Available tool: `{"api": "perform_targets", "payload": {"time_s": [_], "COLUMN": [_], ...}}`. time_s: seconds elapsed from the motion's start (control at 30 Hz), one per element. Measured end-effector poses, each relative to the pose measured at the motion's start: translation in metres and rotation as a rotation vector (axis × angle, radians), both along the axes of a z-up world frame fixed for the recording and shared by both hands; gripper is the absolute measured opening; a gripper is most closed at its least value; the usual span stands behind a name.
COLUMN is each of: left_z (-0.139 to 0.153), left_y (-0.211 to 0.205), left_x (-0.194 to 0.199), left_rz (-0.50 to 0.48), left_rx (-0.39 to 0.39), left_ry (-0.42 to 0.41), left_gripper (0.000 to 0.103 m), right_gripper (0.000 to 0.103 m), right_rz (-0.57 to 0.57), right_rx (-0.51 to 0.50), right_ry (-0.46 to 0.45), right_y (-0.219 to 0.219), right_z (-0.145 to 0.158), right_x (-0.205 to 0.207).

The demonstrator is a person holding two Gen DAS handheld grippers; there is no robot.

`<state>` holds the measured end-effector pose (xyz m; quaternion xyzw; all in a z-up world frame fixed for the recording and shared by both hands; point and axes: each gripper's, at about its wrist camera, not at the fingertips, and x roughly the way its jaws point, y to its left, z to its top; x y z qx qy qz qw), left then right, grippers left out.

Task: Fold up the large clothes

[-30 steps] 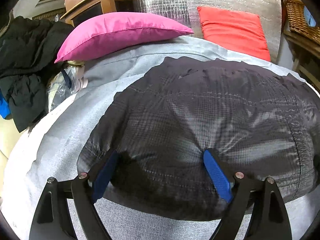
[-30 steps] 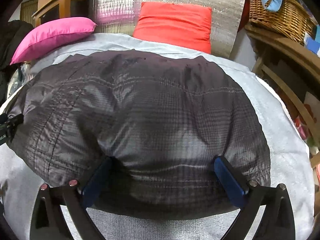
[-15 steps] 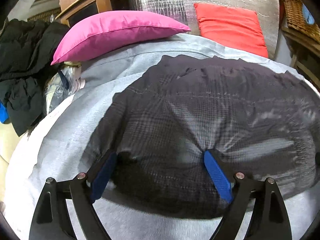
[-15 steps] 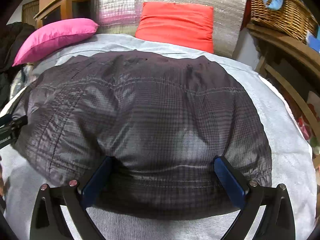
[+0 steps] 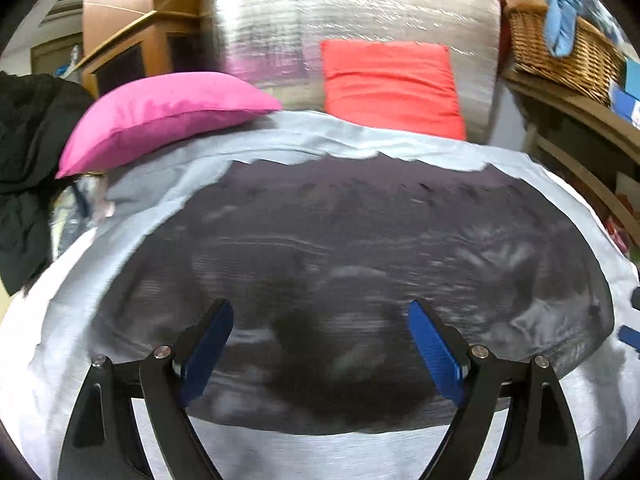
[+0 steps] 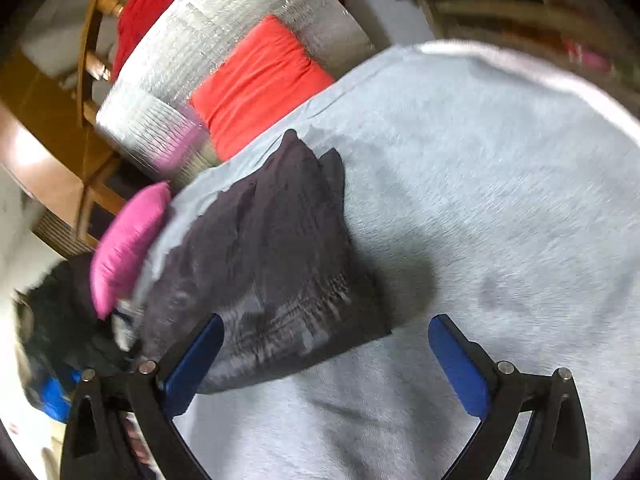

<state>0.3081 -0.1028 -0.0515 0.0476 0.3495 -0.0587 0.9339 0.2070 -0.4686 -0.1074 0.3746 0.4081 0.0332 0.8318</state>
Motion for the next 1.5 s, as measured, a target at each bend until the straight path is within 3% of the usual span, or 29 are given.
{"api": "perform_targets", "payload": {"time_s": [0.17, 0.2, 0.23, 0.27, 0.3, 0.33, 0.4, 0.47, 0.53, 0.57, 0.6, 0.63, 0.67, 0.73, 0.8, 0.87, 1.13, 1.17, 1.2, 1.23, 1.27, 1.33, 1.4, 1.43, 1.47, 1.5], "left_z": [-0.005, -0.005, -0.004, -0.004, -0.002, 0.001, 0.014, 0.025, 0.022, 0.014, 0.001, -0.013, -0.025, -0.034, -0.035, -0.036, -0.038, -0.038, -0.038, -0.038, -0.040, -0.041, -0.042, -0.041, -0.038, -0.035], "left_y": [-0.016, -0.017, -0.018, -0.018, -0.019, -0.020, -0.017, -0.018, -0.025, -0.031, -0.037, -0.040, -0.041, -0.034, -0.031, -0.030, -0.033, -0.032, -0.033, -0.033, -0.033, -0.032, -0.033, -0.032, -0.031, -0.027], "left_x": [0.003, 0.003, 0.002, 0.002, 0.001, -0.002, -0.009, -0.014, -0.010, -0.004, 0.005, 0.013, 0.018, 0.020, 0.021, 0.022, 0.019, 0.020, 0.018, 0.016, 0.016, 0.017, 0.018, 0.020, 0.021, 0.022], "left_rz": [0.000, 0.000, -0.001, -0.003, 0.000, 0.004, 0.014, 0.031, 0.015, 0.003, -0.015, -0.028, -0.031, -0.020, -0.015, -0.024, -0.028, -0.028, -0.027, -0.029, -0.034, -0.040, -0.043, -0.044, -0.048, -0.059], "left_rx": [0.015, 0.021, 0.031, 0.039, 0.049, 0.054, 0.032, 0.003, 0.011, 0.045, 0.084, 0.107, 0.115, 0.080, 0.060, 0.071, 0.085, 0.084, 0.082, 0.082, 0.081, 0.069, 0.069, 0.071, 0.067, 0.054], "left_ry": [0.018, 0.018, 0.016, 0.012, 0.003, -0.008, -0.065, -0.123, -0.116, -0.083, -0.020, 0.041, 0.078, 0.063, 0.070, 0.065, 0.044, 0.044, 0.044, 0.046, 0.048, 0.041, 0.042, 0.048, 0.062, 0.072], "left_gripper": [0.089, 0.089, 0.089, 0.089, 0.089, 0.089, 0.089, 0.089, 0.089, 0.089, 0.089, 0.089, 0.090, 0.092, 0.092, 0.093, 0.093, 0.093, 0.093, 0.093, 0.094, 0.094, 0.095, 0.095, 0.095, 0.095], "right_gripper": [0.103, 0.101, 0.076, 0.037, 0.036, 0.026, 0.022, 0.022, 0.025, 0.033, 0.048, 0.053, 0.065, 0.083, 0.085, 0.087, 0.087, 0.069, 0.041, 0.021, 0.016, 0.014, 0.014, 0.019, 0.029, 0.033], "right_rz": [0.025, 0.022, 0.031, 0.052, 0.049, 0.059, 0.083, 0.097, 0.102, 0.078, 0.044, 0.033, 0.039, 0.054, 0.049, 0.030, 0.125, 0.158, 0.187, 0.214, 0.232, 0.243, 0.224, 0.215, 0.192, 0.165], "right_rx": [0.066, 0.052, 0.032, 0.036, 0.035, 0.006, -0.103, -0.186, -0.196, -0.120, -0.025, 0.032, 0.057, -0.007, -0.048, -0.003, 0.152, 0.118, 0.075, 0.014, -0.074, -0.197, -0.238, -0.226, -0.222, -0.229], "right_ry": [0.081, 0.064, 0.058, 0.063, 0.062, 0.042, -0.016, -0.031, 0.061, 0.104, 0.080, 0.061, 0.047, 0.025, -0.017, -0.028, 0.091, 0.091, 0.085, 0.080, 0.036, -0.032, 0.083, 0.141, 0.140, 0.118], "right_y": [0.003, 0.003, 0.004, 0.004, 0.003, 0.006, 0.017, 0.027, 0.027, 0.019, 0.009, 0.003, 0.000, -0.001, -0.007, -0.018, -0.023, -0.017, -0.014, -0.005, 0.007, 0.020, 0.018, 0.017, 0.018, 0.019], "right_z": [-0.024, -0.022, -0.020, -0.019, -0.013, -0.003, 0.024, 0.031, 0.004, -0.016, -0.025, -0.026, -0.023, -0.009, 0.006, 0.010, -0.019, -0.015, -0.010, 0.000, 0.020, 0.044, 0.016, -0.004, -0.010, -0.006], "right_x": [0.026, 0.028, 0.030, 0.033, 0.031, 0.026, 0.017, 0.012, 0.020, 0.021, 0.017, 0.015, 0.013, 0.011, 0.014, 0.026, 0.126, 0.135, 0.139, 0.139, 0.134, 0.122, 0.131, 0.134, 0.132, 0.128]}}
